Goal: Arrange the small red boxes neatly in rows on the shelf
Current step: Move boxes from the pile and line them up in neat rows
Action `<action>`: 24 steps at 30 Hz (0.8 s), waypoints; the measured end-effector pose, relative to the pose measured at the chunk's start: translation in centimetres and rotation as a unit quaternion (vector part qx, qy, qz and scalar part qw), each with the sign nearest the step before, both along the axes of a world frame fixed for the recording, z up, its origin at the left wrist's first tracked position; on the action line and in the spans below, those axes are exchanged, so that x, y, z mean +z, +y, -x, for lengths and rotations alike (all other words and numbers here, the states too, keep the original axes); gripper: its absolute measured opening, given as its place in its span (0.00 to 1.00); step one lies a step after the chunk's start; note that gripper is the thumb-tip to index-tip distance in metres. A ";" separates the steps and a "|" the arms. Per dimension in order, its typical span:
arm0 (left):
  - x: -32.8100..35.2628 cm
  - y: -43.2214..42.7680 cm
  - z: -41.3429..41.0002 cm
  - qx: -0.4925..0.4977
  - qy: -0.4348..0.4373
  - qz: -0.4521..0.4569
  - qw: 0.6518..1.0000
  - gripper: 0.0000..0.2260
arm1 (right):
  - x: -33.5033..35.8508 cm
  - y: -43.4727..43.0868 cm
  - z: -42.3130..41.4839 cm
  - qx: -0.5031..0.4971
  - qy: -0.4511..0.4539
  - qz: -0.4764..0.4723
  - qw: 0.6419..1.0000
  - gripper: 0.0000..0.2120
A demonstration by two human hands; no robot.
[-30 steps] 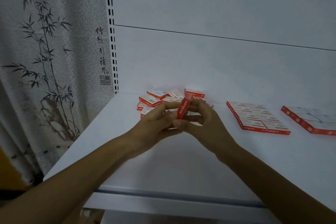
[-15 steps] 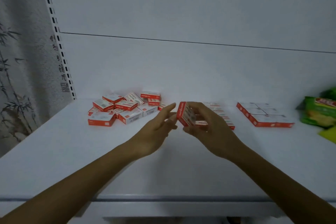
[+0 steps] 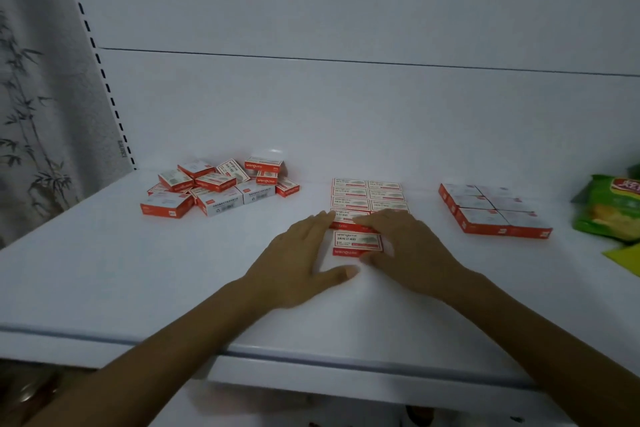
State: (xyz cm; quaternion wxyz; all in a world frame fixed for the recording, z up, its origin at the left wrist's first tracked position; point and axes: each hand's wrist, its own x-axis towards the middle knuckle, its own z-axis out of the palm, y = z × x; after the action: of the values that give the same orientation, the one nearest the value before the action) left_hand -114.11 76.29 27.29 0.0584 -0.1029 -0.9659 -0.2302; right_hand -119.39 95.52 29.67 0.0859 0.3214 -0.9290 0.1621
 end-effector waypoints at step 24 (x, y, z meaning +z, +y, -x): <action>-0.7 -0.1 1.1 0.027 -0.039 0.131 0.990 0.48 | -2.9 1.8 0.3 0.074 0.045 -0.028 0.996 0.31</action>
State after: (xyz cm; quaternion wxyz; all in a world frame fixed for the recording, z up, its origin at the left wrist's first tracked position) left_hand -115.25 76.23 26.57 0.0130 -0.0748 -0.9916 -0.1042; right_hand -119.66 97.36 26.79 0.1060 0.3987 -0.9019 0.1279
